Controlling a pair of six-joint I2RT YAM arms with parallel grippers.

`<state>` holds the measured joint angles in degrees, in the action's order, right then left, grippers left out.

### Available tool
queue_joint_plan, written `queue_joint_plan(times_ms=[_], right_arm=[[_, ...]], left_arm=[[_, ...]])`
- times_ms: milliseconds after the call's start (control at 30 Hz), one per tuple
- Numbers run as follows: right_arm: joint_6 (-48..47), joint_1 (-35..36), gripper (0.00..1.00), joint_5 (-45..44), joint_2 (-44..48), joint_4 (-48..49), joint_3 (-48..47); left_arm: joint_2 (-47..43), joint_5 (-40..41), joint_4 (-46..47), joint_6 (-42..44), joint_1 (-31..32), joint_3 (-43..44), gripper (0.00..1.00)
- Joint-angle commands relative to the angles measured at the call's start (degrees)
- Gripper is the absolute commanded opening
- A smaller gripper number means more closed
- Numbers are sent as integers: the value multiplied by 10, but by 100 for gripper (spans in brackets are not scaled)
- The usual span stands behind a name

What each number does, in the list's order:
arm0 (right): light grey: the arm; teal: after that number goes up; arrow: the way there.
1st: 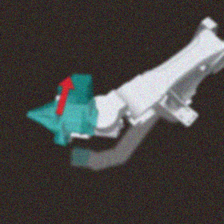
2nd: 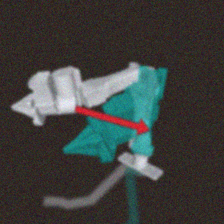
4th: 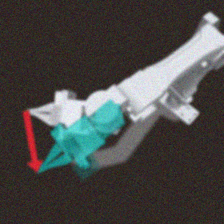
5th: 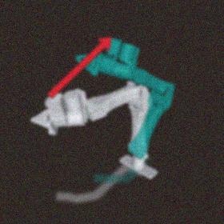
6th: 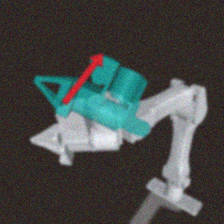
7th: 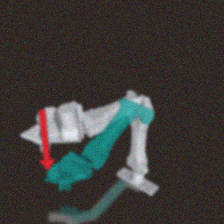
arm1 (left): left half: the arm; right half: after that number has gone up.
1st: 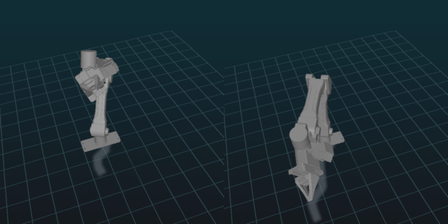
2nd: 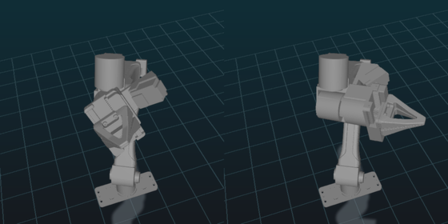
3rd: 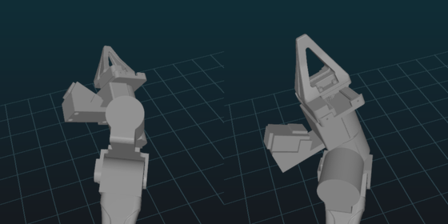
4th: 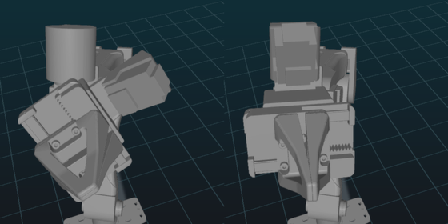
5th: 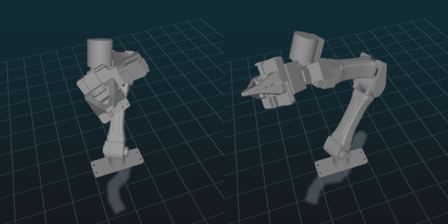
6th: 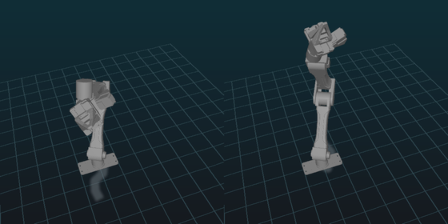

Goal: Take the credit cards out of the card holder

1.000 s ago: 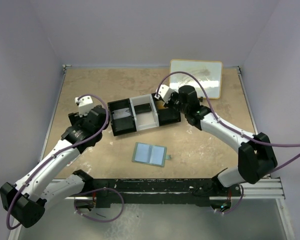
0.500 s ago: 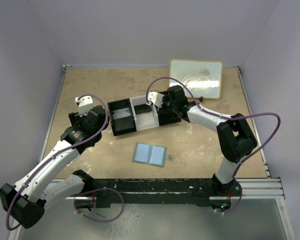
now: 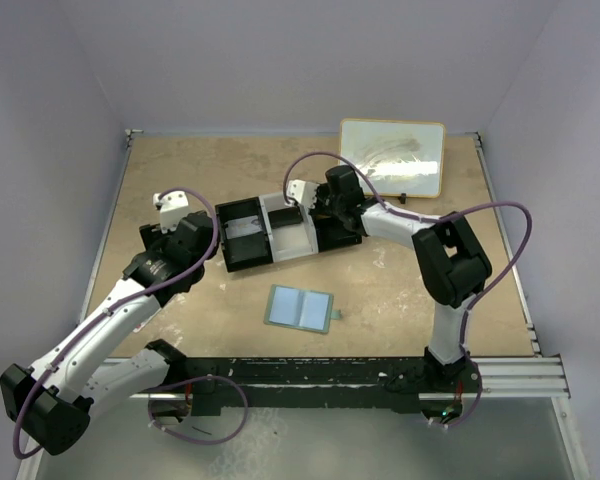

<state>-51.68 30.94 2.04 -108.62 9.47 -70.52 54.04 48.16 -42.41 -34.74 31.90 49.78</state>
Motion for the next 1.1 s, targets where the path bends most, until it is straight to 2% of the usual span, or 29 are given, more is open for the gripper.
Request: queue_joint_plan(times_ms=[0, 267, 700, 767, 933, 967, 1067], right_arm=[[-25, -4, 2, -9, -23, 30, -36], [-40, -7, 8, -15, -42, 50, -30], [-38, -21, 21, 34, -48, 9, -22], [-27, -22, 25, 20, -48, 15, -23], [-9, -23, 27, 20, -48, 20, -28], [-6, -24, 30, 22, -47, 18, -30], [5, -24, 32, 26, -47, 14, -36]], left_arm=[[-2, 2, 20, 13, -3, 2, 82], [0, -3, 23, 15, -3, 1, 82], [5, -12, 25, 19, -3, 1, 81], [6, -14, 26, 20, -3, 0, 81], [9, -16, 26, 21, -3, 1, 81], [10, -17, 26, 22, -3, 1, 81], [12, -18, 27, 23, -3, 0, 80]])
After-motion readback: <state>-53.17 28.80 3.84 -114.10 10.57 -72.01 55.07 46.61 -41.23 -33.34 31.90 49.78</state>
